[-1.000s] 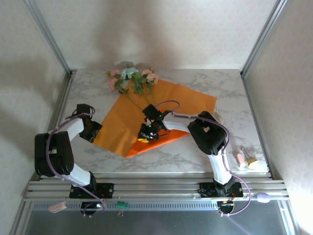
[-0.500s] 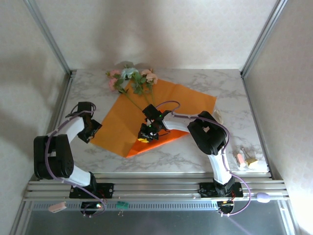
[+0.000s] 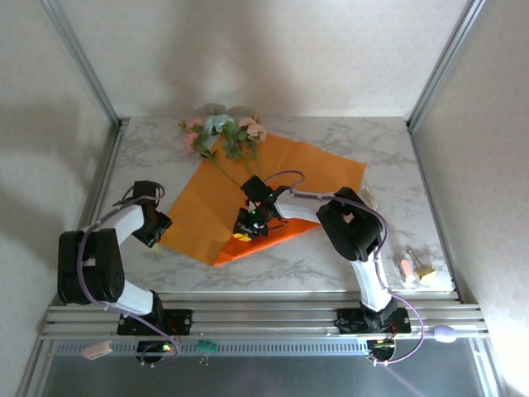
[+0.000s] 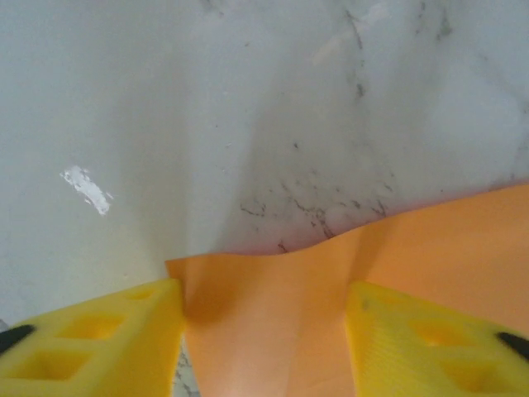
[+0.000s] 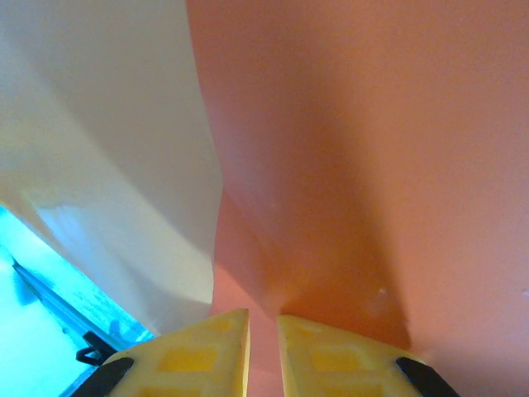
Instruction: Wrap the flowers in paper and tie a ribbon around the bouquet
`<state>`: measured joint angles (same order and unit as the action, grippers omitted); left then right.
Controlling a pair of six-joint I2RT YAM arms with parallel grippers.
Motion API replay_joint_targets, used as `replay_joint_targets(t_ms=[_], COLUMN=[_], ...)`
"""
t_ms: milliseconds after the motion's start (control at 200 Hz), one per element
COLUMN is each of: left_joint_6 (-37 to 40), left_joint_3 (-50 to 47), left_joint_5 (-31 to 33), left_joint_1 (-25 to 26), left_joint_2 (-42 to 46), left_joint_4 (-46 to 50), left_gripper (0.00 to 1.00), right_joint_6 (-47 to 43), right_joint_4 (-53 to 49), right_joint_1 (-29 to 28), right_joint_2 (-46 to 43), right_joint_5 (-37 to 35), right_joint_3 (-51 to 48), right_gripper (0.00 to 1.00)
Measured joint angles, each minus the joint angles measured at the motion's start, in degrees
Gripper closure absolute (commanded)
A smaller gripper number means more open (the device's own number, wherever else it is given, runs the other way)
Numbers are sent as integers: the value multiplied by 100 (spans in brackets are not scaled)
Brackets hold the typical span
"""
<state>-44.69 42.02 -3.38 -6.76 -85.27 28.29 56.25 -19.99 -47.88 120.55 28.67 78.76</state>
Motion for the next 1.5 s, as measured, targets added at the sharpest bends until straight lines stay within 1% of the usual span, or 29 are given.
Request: replay_joint_targets(t_ms=[75,145,215,290,345,440,551,701,841,1006,1126,1236,1396,1496], left_joint_6=[-42,-68,-61,-52,-50,-13,7,35,37,35,-9,-31,-35,-52], left_joint_3=[-7,-15,-15,-13,-11,107,468,1307,2124,2761,2927,2994,3045,3086], left_joint_5=[-85,-378,-592,-684,-691,-660,-651,-660,-678,-640,-533,-407,-319,-284], left_joint_1=[52,170,310,382,409,468,680,1178,1609,1928,2124,2280,2363,2387], left_joint_2=[11,11,31,105,199,393,516,501,352,42,4,15,44,44], left_joint_4=[-140,-435,-645,-688,-662,-498,-284,44,245,529,719,861,975,1003], left_gripper=[71,79,81,83,88,100,100,100,100,100,100,100,100,100], right_joint_6=[2,11,11,13,13,15,17,13,11,11,11,11,-7,-24], right_joint_4=[0,-2,-2,-11,-17,-17,-7,48,42,-55,-76,-79,-79,-90], right_joint_1=[2,11,17,17,17,17,26,42,85,315,485,525,520,562], right_joint_2=[0,0,4,7,11,11,11,0,-24,-114,-170,-175,-232,-468], right_joint_5=[0,4,11,13,13,15,35,79,57,-83,-166,-164,-168,-229], right_joint_3=[0,0,0,4,11,11,11,11,11,2,-13,-13,-17,-87], right_gripper=[81,81,81,81,81,81,80,77,77,77,77,77,77,76])
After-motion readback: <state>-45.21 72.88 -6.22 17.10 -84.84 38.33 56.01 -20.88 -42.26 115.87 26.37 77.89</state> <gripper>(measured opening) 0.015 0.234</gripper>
